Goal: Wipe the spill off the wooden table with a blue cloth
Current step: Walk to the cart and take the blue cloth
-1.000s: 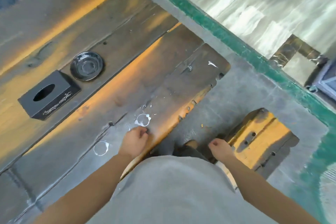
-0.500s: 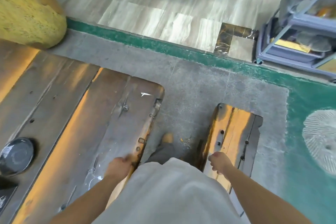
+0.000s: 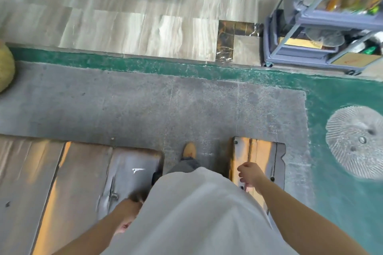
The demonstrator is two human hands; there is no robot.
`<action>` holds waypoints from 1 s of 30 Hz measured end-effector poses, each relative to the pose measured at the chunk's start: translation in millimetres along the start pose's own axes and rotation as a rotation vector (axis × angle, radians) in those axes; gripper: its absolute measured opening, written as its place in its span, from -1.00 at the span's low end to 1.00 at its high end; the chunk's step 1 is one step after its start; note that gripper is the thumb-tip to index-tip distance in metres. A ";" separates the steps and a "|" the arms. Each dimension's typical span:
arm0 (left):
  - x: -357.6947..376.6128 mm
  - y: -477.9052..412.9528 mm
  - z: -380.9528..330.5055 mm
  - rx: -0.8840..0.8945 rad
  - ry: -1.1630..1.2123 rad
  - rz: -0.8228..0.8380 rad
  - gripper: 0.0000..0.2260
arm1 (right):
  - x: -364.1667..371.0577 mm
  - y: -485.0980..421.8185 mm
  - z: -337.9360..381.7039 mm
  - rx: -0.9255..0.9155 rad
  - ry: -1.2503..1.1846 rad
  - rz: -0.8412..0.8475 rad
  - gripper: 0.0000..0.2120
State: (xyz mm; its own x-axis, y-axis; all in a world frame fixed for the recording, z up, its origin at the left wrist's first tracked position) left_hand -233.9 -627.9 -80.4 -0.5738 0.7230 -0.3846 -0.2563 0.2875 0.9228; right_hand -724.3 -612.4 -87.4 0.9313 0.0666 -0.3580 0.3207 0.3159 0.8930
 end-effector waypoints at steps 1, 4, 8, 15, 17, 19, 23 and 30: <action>-12.2 -1.5 -33.8 0.041 -0.006 0.044 -0.83 | -10.3 -3.9 7.8 0.017 -0.024 -0.018 -0.90; -63.5 -0.8 -146.8 0.173 -0.155 -0.017 -0.79 | -41.9 -22.3 23.1 0.061 -0.074 -0.083 -0.87; -92.7 14.8 -309.6 0.412 -0.320 -0.065 -0.73 | -76.0 -28.9 36.2 0.117 -0.162 -0.146 -0.79; -86.8 32.5 -551.2 0.690 -0.496 -0.039 -0.74 | -118.5 -61.7 37.0 0.243 -0.276 -0.155 -0.81; -85.5 36.2 -605.3 0.726 -0.513 -0.065 -0.74 | -135.8 -81.3 39.8 0.276 -0.284 -0.139 -0.82; -83.9 34.7 -645.5 0.714 -0.529 -0.073 -0.74 | -161.9 -100.8 48.7 0.294 -0.288 -0.149 -0.77; -92.1 30.9 -700.9 0.673 -0.585 -0.110 -0.69 | -222.5 -129.3 94.9 0.223 -0.314 -0.135 -0.77; -132.0 17.7 -764.4 0.538 -0.651 -0.189 -0.75 | -341.0 -185.2 181.6 0.150 -0.372 -0.172 -0.87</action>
State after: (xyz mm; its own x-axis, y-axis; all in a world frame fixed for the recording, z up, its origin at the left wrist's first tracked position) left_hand -757.3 -1198.4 -28.8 0.0433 0.8015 -0.5964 0.1948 0.5787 0.7919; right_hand -1069.9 -865.4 -81.2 0.8519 -0.3297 -0.4069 0.4727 0.1495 0.8685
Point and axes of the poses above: each hand's wrist, its own y-axis away from the middle knuckle, its own x-axis out of the palm, z = x × y, the point moved 9 cm from there along -y, towards the middle knuckle, and after that the axes turned 3 degrees about -y, right-handed, at the moved point
